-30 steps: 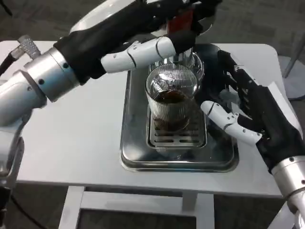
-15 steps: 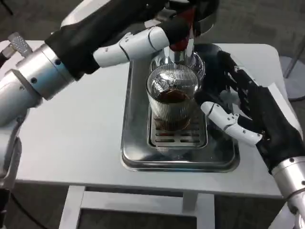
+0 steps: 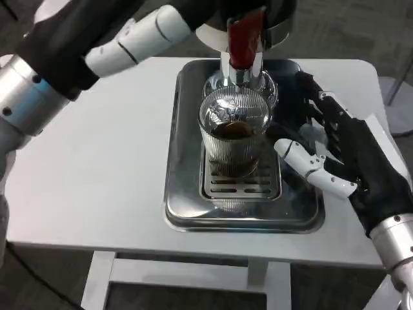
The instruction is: Grasp the cup under the faucet to collect the drink, then remove the cup.
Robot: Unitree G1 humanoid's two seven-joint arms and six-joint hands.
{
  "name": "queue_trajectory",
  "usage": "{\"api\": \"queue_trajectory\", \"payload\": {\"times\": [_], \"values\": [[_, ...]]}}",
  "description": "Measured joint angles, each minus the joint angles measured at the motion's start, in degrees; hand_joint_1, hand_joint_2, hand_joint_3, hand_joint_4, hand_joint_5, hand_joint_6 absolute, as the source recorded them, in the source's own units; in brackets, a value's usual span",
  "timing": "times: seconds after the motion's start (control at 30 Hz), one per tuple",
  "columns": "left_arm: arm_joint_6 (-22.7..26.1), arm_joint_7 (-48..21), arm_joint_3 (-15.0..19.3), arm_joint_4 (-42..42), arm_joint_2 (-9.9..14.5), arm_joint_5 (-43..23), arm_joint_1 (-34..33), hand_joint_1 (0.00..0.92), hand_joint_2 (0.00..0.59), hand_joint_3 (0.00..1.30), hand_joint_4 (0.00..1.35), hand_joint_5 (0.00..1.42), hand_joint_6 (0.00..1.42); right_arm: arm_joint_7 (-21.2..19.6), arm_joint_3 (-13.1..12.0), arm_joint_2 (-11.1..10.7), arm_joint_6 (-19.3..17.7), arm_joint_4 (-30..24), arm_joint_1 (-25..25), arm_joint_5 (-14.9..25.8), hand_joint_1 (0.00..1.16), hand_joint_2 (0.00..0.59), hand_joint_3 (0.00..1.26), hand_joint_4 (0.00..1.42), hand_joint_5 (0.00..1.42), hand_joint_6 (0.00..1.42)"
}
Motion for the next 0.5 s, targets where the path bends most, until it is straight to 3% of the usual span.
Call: {"api": "queue_trajectory", "payload": {"times": [0.3,0.5], "values": [[0.54,3.5,5.92,-10.36,1.4,-0.33,8.79,0.0,0.122,0.25,0.28,0.35,0.44,0.0,-0.6,-0.02,-0.29,-1.1,0.53,0.42,0.53,0.285,0.08,0.08,0.13,0.25],[1.59,4.33,9.71,-13.48,2.57,-0.37,16.13,0.0,0.109,0.25,0.29,0.36,0.46,0.0,-0.79,-0.17,-0.73,-1.42,0.71,0.88,0.61,0.246,0.04,0.08,0.16,0.28]]}}
